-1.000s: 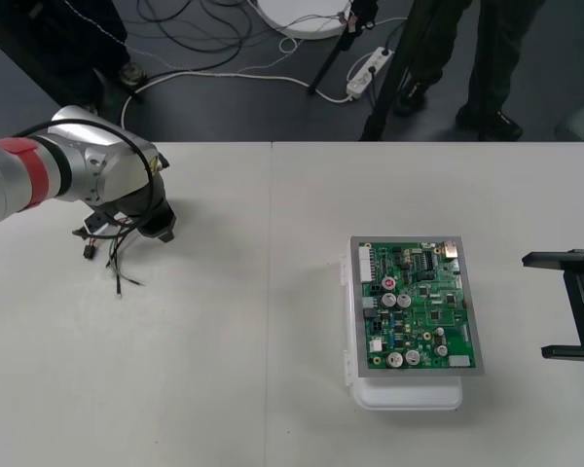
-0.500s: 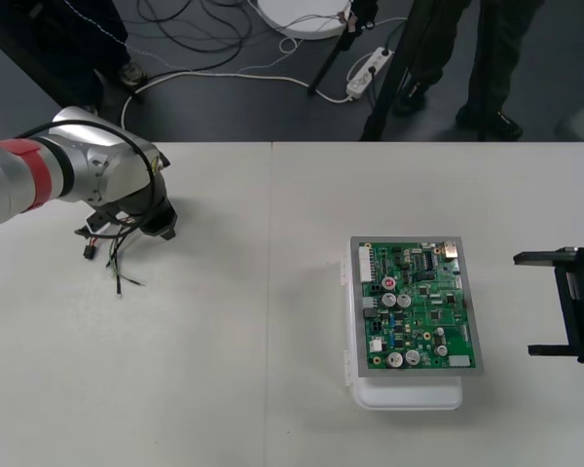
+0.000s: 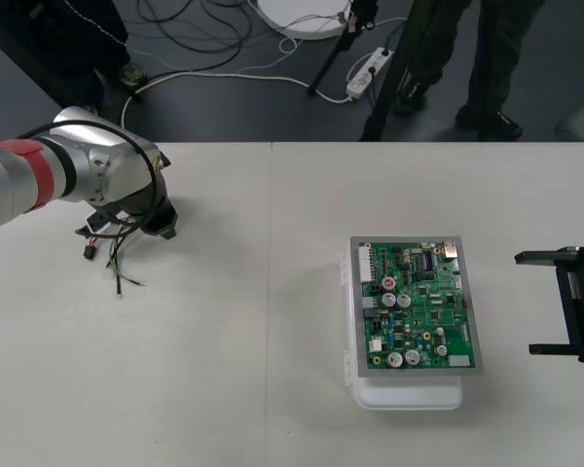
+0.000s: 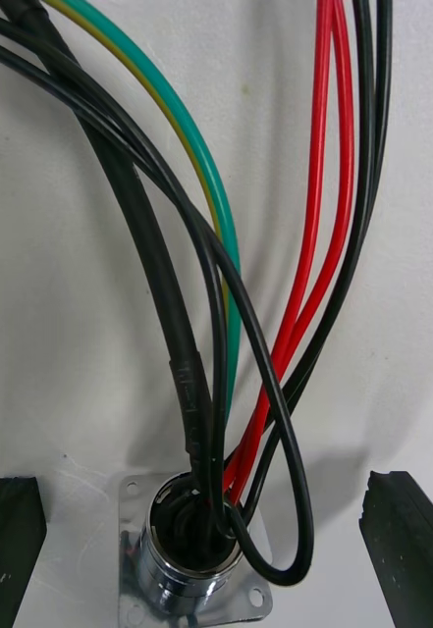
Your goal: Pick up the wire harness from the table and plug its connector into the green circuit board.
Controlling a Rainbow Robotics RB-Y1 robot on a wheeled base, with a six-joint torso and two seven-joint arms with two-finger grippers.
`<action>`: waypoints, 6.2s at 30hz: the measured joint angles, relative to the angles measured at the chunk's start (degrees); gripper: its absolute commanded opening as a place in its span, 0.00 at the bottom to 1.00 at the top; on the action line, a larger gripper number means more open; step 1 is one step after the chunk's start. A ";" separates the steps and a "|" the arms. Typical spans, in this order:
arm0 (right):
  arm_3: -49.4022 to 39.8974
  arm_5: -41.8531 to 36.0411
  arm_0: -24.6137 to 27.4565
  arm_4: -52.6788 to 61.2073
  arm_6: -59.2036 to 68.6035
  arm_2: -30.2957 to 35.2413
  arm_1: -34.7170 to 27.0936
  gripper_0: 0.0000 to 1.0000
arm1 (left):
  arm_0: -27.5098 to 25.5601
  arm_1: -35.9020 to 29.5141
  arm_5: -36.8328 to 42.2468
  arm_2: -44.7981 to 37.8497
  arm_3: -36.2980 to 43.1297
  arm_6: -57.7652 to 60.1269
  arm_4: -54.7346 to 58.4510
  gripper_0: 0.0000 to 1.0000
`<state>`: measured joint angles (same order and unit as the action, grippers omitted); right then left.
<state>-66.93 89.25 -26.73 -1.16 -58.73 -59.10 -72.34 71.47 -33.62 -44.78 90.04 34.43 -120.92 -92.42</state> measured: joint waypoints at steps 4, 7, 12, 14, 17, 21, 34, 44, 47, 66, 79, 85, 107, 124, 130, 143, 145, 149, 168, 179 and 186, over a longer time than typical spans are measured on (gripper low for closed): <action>0.42 0.00 0.00 0.40 -0.06 0.00 0.00 1.00 | 0.00 0.02 0.00 0.00 -0.02 0.00 -0.01 0.94; 0.65 0.00 0.00 0.57 -0.07 0.00 0.00 1.00 | 0.00 0.02 0.00 0.00 -0.02 0.00 -0.01 0.94; 0.69 0.00 0.00 0.58 -0.26 0.00 0.00 1.00 | 0.00 0.03 0.00 0.00 -0.07 0.00 -0.01 0.89; 0.69 0.00 0.00 0.58 -1.51 0.00 0.00 1.00 | 0.00 0.04 0.00 0.00 -0.09 0.00 -0.01 0.77; 0.69 0.00 0.00 0.59 -2.06 0.00 0.00 1.00 | 0.00 0.11 0.00 0.00 -0.18 0.00 -0.06 0.39; 0.69 0.00 0.00 0.59 -2.67 0.00 0.00 1.00 | -0.05 0.19 0.07 0.00 -0.32 0.00 -0.51 0.00; 0.69 0.00 0.00 0.93 -3.01 0.00 0.00 1.00 | -0.27 0.22 0.65 0.00 -1.17 0.00 -2.03 0.00; 0.69 0.00 0.00 0.98 -3.00 0.00 0.00 1.00 | -0.35 0.25 1.13 0.00 -1.80 0.00 -1.99 0.00; 0.69 0.00 0.00 1.02 -3.00 0.00 0.01 1.00 | -0.35 0.25 1.18 0.00 -1.95 0.00 -0.85 0.00; 0.69 0.01 -0.02 0.98 -2.91 0.08 0.57 1.00 | -0.61 -12.40 1.19 0.00 18.28 0.00 6.52 0.00; 0.69 0.01 -0.02 0.90 -2.89 0.08 1.01 1.00 | -0.77 -23.06 1.19 -0.21 34.20 0.40 8.96 0.00; 0.69 0.01 -0.02 0.90 -2.89 0.08 1.13 1.00 | -0.98 -26.97 1.19 -1.87 39.58 8.15 9.74 0.00; 0.69 0.01 -0.03 0.90 -2.21 0.09 1.17 1.00 | -7.58 -33.37 1.04 -14.94 50.82 35.07 13.14 0.00; 0.67 0.01 -0.05 0.89 0.52 0.11 1.20 1.00 | -29.48 -34.21 -13.39 -48.96 55.00 51.45 7.99 0.00; 0.67 0.01 -0.06 0.89 0.84 0.11 1.21 1.00 | -35.97 -32.71 -18.87 -59.22 57.35 65.67 3.39 0.00; 0.67 0.01 -0.07 0.89 0.88 0.11 1.24 1.00 | -47.83 -23.67 -31.49 -80.20 63.75 75.40 -5.85 0.00; 0.67 0.01 -0.07 0.89 0.89 0.11 1.24 1.00 | -49.15 -22.52 -33.33 -82.32 65.23 80.03 -6.70 0.00; 0.67 0.01 -0.07 0.89 0.89 0.11 1.25 1.00 | -51.17 -20.06 -37.06 -85.71 68.39 90.39 -9.43 0.00; 0.66 0.01 -0.07 0.89 0.90 0.13 1.26 1.00 | -55.75 -0.38 -43.37 -100.13 76.59 117.00 -15.87 0.00; 0.66 0.01 -0.07 0.89 0.90 0.15 1.27 1.00 | -60.48 5.47 -43.52 -101.75 82.54 125.11 -15.38 0.00; 0.66 0.01 -0.07 0.89 0.90 0.17 1.27 1.00 | -63.36 8.93 -43.57 -103.13 84.41 128.74 -12.50 0.00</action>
<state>-66.27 89.26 -26.80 -0.27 -57.83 -58.92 -71.07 8.11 -24.69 -88.36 -13.10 118.84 7.83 -104.92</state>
